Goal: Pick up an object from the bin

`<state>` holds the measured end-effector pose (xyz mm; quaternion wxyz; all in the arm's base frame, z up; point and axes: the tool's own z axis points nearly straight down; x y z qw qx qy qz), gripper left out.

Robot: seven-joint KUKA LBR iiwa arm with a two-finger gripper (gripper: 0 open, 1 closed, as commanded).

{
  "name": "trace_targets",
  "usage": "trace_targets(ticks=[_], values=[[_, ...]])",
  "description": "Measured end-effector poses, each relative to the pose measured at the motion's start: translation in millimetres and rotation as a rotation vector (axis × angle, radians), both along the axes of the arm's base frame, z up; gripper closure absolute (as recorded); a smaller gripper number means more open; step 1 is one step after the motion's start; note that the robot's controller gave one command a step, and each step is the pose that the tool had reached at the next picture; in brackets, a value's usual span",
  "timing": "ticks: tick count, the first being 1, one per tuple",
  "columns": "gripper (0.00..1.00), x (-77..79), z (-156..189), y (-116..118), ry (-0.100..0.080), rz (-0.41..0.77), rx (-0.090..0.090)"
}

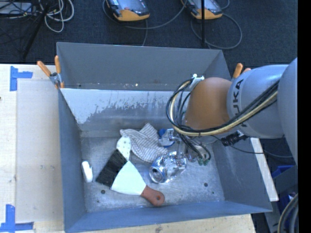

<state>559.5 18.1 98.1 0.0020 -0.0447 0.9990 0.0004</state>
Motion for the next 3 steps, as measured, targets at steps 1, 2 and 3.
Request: trace_targets(ticks=[1,2,3], values=[[1.0,-13.8,-19.1,13.6,0.016,-0.024,-0.01],[1.0,-13.7,-19.1,13.7,0.016,-0.023,-0.009],[1.0,-15.2,-17.1,14.2,0.02,-0.023,-0.008]])
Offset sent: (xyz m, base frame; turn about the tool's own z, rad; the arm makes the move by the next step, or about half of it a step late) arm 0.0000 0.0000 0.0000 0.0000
